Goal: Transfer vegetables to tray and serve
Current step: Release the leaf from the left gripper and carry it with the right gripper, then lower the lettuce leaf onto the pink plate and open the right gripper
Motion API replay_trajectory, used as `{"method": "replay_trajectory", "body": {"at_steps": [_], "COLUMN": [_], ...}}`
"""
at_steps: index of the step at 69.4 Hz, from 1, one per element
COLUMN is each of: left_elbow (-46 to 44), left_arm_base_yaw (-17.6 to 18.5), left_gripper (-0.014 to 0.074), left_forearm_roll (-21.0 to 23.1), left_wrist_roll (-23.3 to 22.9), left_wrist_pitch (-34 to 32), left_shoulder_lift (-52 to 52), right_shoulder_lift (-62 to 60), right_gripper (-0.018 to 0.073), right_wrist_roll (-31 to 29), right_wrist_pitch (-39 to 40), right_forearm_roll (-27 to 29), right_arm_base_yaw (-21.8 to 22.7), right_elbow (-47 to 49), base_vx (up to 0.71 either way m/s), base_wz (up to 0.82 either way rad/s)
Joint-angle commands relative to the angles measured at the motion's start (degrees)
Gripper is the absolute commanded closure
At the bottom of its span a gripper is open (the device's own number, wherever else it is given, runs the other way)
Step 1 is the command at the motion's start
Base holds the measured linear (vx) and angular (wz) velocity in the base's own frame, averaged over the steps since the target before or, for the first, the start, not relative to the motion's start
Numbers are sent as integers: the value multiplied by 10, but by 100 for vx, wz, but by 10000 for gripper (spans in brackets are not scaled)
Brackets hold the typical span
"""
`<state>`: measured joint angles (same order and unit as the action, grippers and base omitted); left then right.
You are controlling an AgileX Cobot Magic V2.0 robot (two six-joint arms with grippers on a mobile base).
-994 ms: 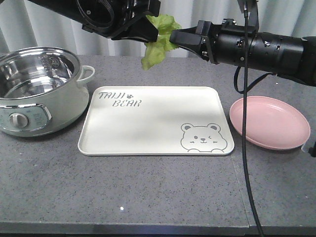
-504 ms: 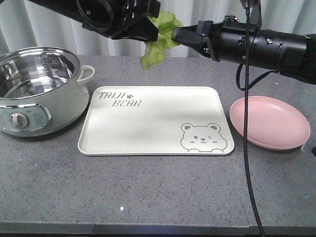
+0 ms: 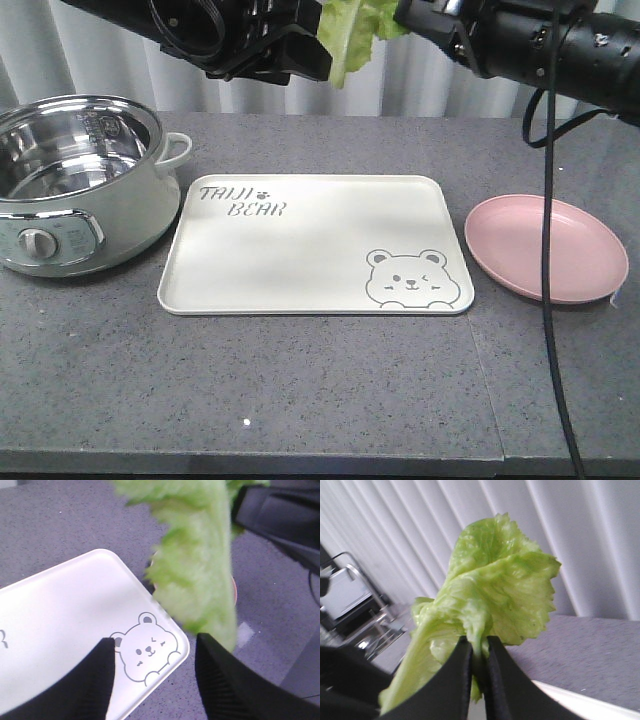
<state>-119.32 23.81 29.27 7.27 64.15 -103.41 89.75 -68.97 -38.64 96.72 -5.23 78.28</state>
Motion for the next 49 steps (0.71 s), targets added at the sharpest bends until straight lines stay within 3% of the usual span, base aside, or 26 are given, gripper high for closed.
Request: {"method": "replay_trajectory", "body": {"at_steps": [1, 15, 25, 39, 49], "left_elbow": [-19, -19, -19, -19, -19], "left_arm_base_yaw": [4, 4, 4, 4, 4], "left_gripper": [227, 227, 237, 272, 312], "left_forearm_roll": [-18, -90, -127, -155, -163], "left_wrist_roll": [-10, -27, -31, -31, -31], "left_wrist_pitch": [-22, -9, 5, 7, 15], "left_shoulder_lift": [47, 79, 81, 81, 81], "right_shoulder_lift": [-37, -52, -52, -48, -16], "right_gripper": [564, 564, 564, 564, 564], "right_wrist_roll": [23, 119, 198, 271, 317], "right_wrist_pitch": [-3, -70, -83, -78, -81], "right_forearm_roll": [25, -85, -228, -398, -481], "right_arm_base_yaw": [46, 167, 224, 235, 235], "right_elbow": [19, 18, 18, 17, 16], "base_vx": [0, 0, 0, 0, 0], "base_wz": [0, 0, 0, 0, 0]}}
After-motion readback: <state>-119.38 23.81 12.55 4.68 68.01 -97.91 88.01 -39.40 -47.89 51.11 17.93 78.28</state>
